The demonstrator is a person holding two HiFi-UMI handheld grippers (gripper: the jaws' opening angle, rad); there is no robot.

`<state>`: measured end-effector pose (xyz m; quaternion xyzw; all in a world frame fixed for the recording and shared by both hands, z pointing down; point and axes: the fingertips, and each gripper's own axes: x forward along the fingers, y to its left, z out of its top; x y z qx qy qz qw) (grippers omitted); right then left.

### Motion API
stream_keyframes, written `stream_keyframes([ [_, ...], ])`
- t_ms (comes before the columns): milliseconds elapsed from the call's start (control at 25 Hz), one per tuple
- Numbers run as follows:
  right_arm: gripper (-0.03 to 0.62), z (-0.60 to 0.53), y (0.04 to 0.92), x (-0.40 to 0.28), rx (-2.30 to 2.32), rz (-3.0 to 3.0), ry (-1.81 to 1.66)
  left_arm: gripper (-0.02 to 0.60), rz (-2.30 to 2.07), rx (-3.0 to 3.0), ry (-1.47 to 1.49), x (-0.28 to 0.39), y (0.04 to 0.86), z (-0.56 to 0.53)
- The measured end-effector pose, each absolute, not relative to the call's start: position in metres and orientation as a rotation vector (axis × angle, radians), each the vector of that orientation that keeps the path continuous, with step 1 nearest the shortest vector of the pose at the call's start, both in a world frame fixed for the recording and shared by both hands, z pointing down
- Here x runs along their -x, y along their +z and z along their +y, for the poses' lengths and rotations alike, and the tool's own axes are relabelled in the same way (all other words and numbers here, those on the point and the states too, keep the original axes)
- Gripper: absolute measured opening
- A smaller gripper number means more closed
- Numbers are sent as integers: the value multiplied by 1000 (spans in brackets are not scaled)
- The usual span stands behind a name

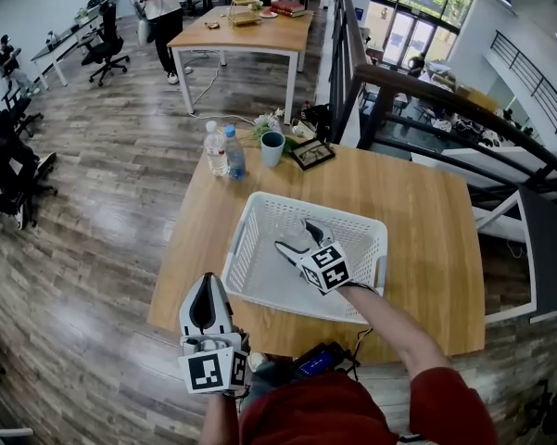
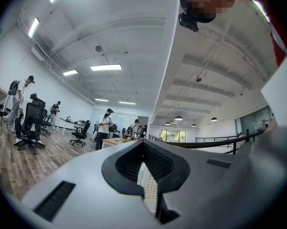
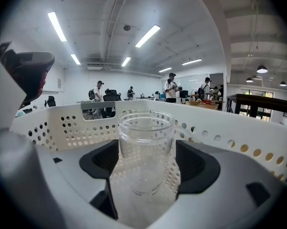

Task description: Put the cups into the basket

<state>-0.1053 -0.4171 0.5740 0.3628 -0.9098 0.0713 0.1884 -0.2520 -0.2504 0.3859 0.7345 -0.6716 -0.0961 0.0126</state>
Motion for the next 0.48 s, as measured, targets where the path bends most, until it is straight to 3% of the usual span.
stream_keyframes([
  [480,356,-414,563,99,-1044,-2560,212,0,-2065,-2305,-324,247,383,-256],
])
